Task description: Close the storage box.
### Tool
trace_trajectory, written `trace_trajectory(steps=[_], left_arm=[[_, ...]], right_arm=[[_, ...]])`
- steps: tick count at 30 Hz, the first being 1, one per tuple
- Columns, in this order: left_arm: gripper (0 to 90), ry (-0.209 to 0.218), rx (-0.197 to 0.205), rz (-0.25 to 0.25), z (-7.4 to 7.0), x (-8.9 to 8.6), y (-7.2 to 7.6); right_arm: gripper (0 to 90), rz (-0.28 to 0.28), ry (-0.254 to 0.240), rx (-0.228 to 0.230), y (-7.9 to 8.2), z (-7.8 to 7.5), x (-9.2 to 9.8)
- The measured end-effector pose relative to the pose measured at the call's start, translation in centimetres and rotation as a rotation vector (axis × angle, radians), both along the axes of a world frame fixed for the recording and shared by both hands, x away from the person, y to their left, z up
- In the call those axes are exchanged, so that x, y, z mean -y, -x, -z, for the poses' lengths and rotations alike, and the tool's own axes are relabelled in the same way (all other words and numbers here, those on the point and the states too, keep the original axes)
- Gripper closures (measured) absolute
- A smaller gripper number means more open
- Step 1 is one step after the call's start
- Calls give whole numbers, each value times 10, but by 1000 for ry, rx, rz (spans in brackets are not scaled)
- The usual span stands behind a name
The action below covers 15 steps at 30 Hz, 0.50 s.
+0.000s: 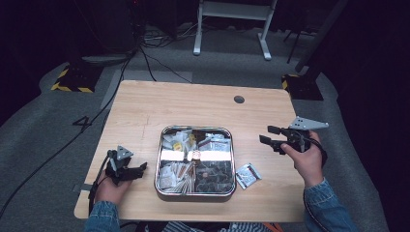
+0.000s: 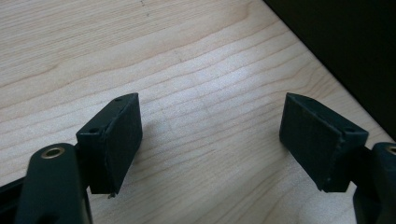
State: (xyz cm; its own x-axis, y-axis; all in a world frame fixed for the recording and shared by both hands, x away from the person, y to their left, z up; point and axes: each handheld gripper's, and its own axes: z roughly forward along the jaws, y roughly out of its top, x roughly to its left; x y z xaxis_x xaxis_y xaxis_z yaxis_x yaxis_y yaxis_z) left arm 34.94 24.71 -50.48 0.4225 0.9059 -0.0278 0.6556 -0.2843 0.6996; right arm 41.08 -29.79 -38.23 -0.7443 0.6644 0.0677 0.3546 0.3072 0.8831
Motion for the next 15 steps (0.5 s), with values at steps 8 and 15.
trace_trajectory(steps=[8, 15], left_arm=[[217, -1, 0, 3, 0, 0, 0], [217, 0, 0, 1, 0, 0, 0]], right_arm=[[413, 49, -2, -14, -2, 4, 19], [413, 74, 5, -33, -3, 10, 30]])
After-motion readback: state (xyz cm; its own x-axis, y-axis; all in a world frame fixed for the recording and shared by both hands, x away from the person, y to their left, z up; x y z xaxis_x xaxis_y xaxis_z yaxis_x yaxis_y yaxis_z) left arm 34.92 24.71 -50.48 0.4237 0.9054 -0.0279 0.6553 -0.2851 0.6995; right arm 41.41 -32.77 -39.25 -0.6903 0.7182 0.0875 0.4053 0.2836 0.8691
